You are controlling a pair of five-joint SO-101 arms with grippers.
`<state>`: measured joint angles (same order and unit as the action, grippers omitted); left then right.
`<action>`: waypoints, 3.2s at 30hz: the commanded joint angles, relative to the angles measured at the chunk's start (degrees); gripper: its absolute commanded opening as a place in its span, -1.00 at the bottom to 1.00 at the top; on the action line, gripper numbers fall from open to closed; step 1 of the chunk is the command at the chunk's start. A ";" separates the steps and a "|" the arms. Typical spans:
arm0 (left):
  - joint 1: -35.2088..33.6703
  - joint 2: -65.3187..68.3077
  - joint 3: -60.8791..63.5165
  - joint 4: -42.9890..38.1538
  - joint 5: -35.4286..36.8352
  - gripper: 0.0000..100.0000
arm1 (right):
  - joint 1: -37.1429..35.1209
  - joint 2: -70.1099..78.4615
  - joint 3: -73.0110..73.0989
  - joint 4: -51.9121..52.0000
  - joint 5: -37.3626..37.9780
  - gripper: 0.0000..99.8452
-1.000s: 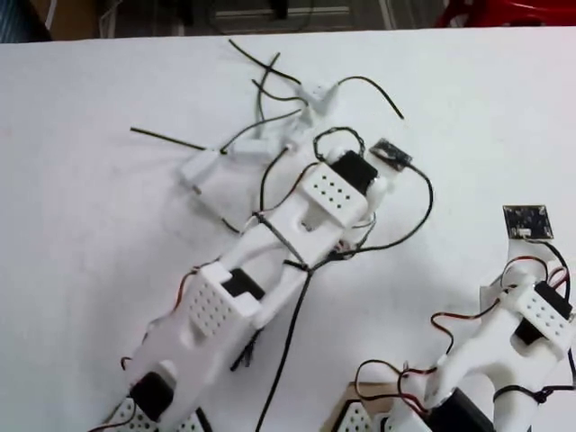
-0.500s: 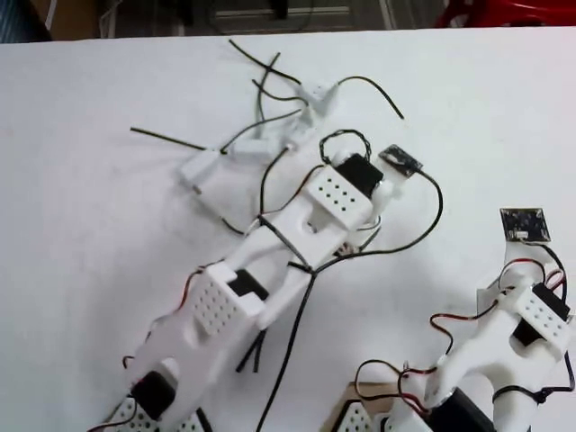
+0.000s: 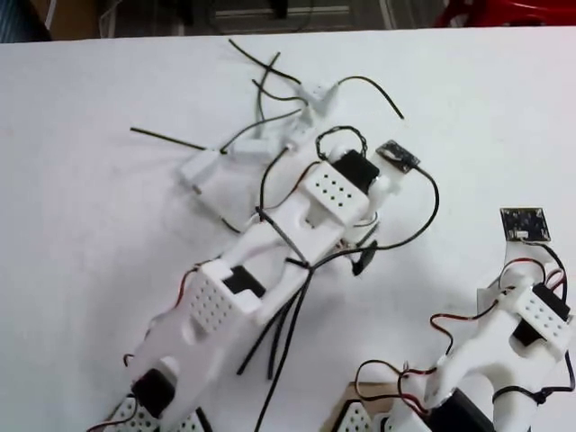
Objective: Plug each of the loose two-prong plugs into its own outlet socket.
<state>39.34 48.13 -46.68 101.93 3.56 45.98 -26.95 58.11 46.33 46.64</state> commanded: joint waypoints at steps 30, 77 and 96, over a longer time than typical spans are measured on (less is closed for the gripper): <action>-2.33 -9.10 15.47 -6.33 2.46 -0.80 | 0.22 -0.84 -0.26 0.13 0.44 -0.96; -0.31 -4.97 11.78 -3.34 4.48 -0.85 | 2.42 -1.27 -0.35 0.04 0.53 -0.96; 6.29 -25.01 10.02 -3.60 11.78 -0.91 | 1.89 -0.84 -0.44 -0.04 0.53 -0.96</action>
<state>44.53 29.41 -34.99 99.38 14.81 48.00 -26.95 58.11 46.33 46.64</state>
